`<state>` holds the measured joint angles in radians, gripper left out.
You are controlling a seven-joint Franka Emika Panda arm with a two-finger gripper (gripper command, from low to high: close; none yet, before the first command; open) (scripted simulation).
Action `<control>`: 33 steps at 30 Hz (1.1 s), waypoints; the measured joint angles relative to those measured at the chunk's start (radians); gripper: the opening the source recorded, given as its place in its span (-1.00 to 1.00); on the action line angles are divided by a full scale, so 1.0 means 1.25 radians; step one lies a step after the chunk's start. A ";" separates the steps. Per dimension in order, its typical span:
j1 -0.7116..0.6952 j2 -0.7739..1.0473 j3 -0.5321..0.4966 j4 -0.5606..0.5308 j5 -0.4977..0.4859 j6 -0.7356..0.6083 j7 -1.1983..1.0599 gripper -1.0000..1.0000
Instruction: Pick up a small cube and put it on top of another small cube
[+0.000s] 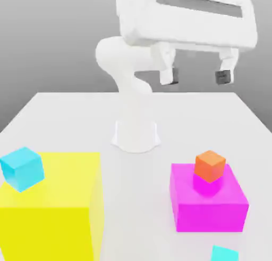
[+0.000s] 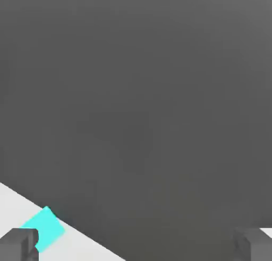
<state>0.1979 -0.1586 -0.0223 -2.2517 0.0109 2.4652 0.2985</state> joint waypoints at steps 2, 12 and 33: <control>0.015 0.058 0.005 0.004 0.002 0.015 -0.046 0.00; 0.045 0.348 0.049 0.026 -0.020 0.090 -0.255 0.00; 0.033 0.409 0.030 0.041 -0.037 0.071 -0.271 -1.00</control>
<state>0.2387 0.3532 0.0150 -2.2005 -0.0354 2.5534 -0.0400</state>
